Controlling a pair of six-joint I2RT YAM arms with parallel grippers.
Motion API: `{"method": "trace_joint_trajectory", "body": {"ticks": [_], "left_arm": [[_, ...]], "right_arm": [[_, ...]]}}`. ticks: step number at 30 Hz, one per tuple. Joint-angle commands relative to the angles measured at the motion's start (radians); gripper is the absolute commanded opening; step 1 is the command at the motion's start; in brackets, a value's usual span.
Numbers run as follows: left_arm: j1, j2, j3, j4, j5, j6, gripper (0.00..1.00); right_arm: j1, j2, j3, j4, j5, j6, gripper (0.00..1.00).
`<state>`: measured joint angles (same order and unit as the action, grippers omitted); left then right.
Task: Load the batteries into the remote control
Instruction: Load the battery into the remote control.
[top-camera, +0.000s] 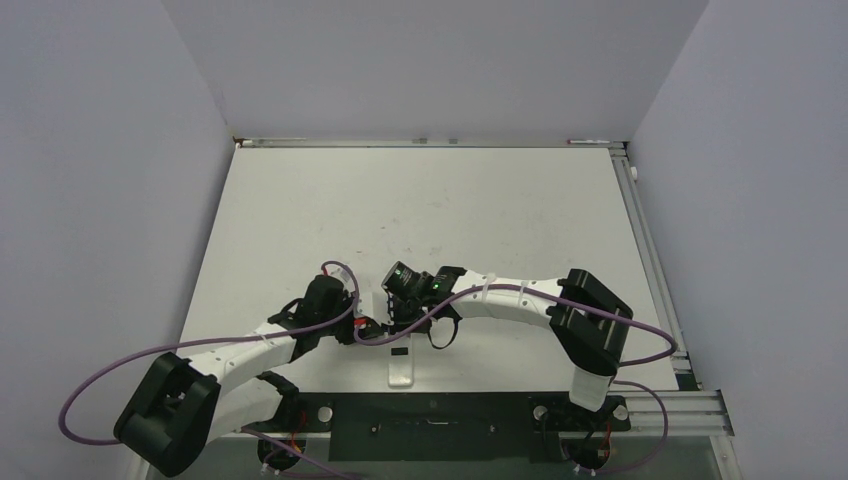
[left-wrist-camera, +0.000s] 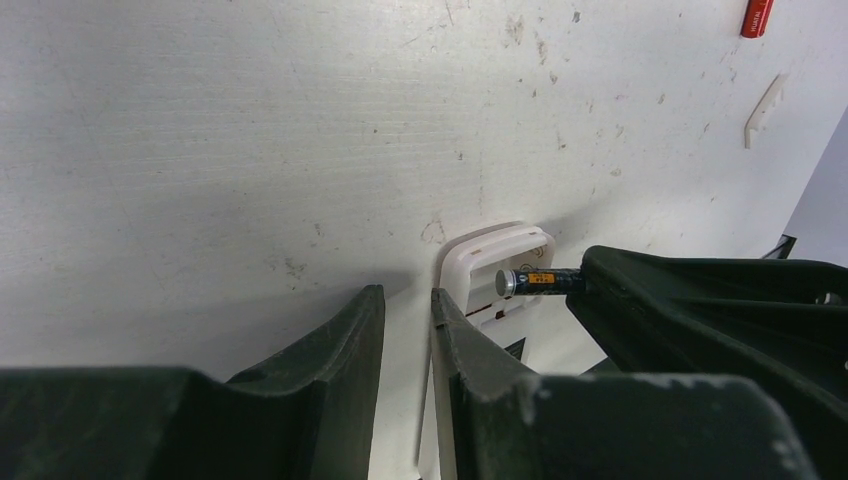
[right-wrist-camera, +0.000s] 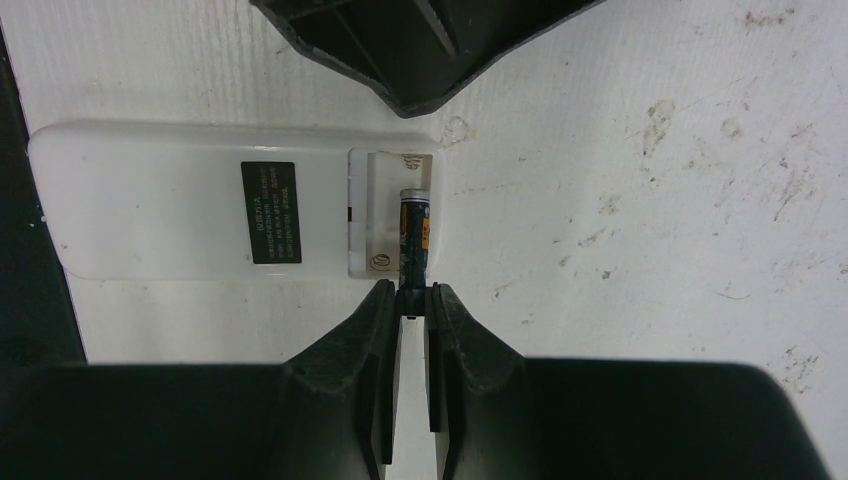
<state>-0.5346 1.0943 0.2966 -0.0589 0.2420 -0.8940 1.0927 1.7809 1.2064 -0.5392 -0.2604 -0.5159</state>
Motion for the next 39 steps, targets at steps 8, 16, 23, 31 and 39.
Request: {"method": "trace_joint_trajectory", "body": {"ticks": [8, 16, 23, 31, 39], "left_arm": [[0.007, 0.01, -0.002, 0.044, 0.017, 0.013, 0.2], [0.008, 0.02, 0.0, 0.069, 0.023, 0.015, 0.21], [0.009, 0.023, 0.003, 0.078, 0.031, 0.018, 0.2], [0.01, 0.037, 0.003, 0.086, 0.04, 0.023, 0.2], [0.01, 0.046, 0.002, 0.096, 0.05, 0.021, 0.2]], "right_arm": [[0.003, 0.03, 0.048, 0.019, -0.029, 0.002, 0.09], [0.002, 0.041, 0.053, 0.022, -0.03, 0.004, 0.09], [0.001, 0.052, 0.056, 0.03, -0.031, 0.011, 0.09], [0.003, 0.061, 0.064, 0.031, -0.039, 0.011, 0.09], [0.003, 0.066, 0.067, 0.033, -0.043, 0.014, 0.1]]}}
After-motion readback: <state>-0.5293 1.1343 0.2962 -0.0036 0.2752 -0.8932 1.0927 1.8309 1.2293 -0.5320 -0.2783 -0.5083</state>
